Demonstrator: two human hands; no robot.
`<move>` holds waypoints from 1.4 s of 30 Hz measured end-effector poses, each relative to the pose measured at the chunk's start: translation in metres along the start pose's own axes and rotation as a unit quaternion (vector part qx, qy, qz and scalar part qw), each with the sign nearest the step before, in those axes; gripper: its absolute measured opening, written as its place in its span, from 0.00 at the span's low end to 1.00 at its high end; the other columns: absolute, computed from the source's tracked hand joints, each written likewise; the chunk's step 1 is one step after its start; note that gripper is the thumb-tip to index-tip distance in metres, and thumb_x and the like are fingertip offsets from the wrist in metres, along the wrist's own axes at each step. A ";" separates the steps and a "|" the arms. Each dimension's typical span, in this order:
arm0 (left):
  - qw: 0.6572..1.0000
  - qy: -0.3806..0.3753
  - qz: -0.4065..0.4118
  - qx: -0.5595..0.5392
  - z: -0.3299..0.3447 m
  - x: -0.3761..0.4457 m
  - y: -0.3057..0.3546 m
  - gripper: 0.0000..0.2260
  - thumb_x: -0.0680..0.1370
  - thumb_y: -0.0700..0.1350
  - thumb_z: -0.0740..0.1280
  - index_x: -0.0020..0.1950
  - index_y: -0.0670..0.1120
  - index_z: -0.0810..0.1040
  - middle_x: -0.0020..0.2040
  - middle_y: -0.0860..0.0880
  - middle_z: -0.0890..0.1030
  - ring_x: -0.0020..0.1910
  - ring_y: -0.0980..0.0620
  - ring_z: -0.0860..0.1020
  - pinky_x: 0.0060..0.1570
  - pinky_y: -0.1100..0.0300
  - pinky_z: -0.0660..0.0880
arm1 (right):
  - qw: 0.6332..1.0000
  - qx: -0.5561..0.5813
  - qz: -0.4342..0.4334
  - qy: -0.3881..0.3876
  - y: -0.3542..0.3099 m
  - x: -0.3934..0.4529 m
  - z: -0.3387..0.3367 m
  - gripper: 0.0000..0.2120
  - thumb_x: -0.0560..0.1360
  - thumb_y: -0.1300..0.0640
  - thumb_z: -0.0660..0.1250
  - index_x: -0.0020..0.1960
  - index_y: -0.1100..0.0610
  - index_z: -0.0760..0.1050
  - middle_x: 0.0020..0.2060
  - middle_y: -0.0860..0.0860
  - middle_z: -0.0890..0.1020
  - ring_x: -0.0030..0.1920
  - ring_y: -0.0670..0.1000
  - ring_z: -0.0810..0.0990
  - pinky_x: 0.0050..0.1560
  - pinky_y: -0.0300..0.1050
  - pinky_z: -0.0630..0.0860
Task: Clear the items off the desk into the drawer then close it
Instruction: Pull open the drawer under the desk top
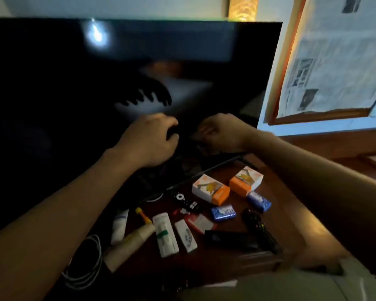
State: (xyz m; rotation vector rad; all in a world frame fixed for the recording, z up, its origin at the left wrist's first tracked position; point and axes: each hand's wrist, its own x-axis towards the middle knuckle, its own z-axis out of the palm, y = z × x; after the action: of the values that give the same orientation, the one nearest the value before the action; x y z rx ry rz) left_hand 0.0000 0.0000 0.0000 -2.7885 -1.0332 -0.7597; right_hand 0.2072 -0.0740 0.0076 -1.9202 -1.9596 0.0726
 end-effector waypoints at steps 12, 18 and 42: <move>0.950 -0.271 -0.078 -0.137 0.186 -0.220 0.045 0.16 0.81 0.52 0.60 0.68 0.53 0.73 0.64 0.52 0.75 0.62 0.53 0.72 0.61 0.56 0.71 | 0.965 0.075 0.122 -0.221 0.017 -0.138 0.212 0.15 0.78 0.56 0.63 0.63 0.54 0.79 0.59 0.55 0.82 0.58 0.58 0.80 0.55 0.49 0.75; 0.914 -0.363 -0.138 -0.118 0.244 -0.279 0.046 0.18 0.81 0.54 0.58 0.69 0.52 0.71 0.64 0.50 0.74 0.63 0.50 0.72 0.63 0.54 0.69 | 0.962 0.038 0.094 -0.253 0.027 -0.158 0.254 0.14 0.78 0.53 0.63 0.63 0.51 0.78 0.61 0.52 0.80 0.59 0.54 0.79 0.53 0.47 0.75; 0.925 -0.301 -0.231 0.032 0.340 -0.336 0.069 0.22 0.81 0.60 0.58 0.63 0.45 0.76 0.63 0.44 0.78 0.67 0.45 0.73 0.74 0.47 0.58 | 0.978 -0.013 -0.016 -0.208 0.051 -0.201 0.304 0.31 0.82 0.52 0.59 0.81 0.58 0.54 0.81 0.55 0.53 0.80 0.55 0.49 0.77 0.48 0.47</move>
State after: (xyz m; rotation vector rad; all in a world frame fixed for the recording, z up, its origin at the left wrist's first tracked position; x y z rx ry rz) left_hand -0.0310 -0.1736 -0.4491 -2.7970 -1.8065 0.1577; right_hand 0.1568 -0.1945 -0.3362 -2.0130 -2.2601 0.4789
